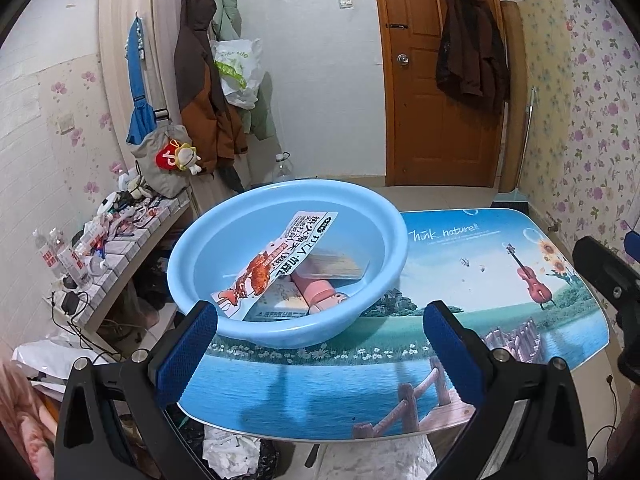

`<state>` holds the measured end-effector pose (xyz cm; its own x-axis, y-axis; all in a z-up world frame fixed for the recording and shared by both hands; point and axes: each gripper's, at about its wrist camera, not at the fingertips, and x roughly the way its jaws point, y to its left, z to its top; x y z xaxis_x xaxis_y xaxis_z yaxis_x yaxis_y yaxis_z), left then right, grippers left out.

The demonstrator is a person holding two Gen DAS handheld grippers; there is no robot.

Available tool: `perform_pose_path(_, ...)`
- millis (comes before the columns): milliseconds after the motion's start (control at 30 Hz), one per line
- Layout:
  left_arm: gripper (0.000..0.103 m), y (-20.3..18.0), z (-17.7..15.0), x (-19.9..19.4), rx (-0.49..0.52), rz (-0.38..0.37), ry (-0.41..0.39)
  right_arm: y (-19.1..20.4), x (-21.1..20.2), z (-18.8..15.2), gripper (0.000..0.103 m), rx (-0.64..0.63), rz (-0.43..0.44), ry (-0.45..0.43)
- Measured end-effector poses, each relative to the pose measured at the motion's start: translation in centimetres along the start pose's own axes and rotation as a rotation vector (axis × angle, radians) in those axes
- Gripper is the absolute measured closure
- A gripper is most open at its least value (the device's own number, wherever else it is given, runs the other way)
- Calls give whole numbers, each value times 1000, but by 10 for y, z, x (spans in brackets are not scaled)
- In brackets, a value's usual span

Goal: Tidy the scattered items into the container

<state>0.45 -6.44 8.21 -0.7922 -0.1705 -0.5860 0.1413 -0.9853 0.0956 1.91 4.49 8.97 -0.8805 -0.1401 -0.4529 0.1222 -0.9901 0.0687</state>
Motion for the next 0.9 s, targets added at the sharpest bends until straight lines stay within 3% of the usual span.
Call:
perform_pose_path(367,0,-13,-1,-3,21,-22,3,-5,3,-1,0,4,-14,19)
perform_pose_path(900,0,-66,-5,2,70,-79,26,-51,3,-12,0,46,-107,52)
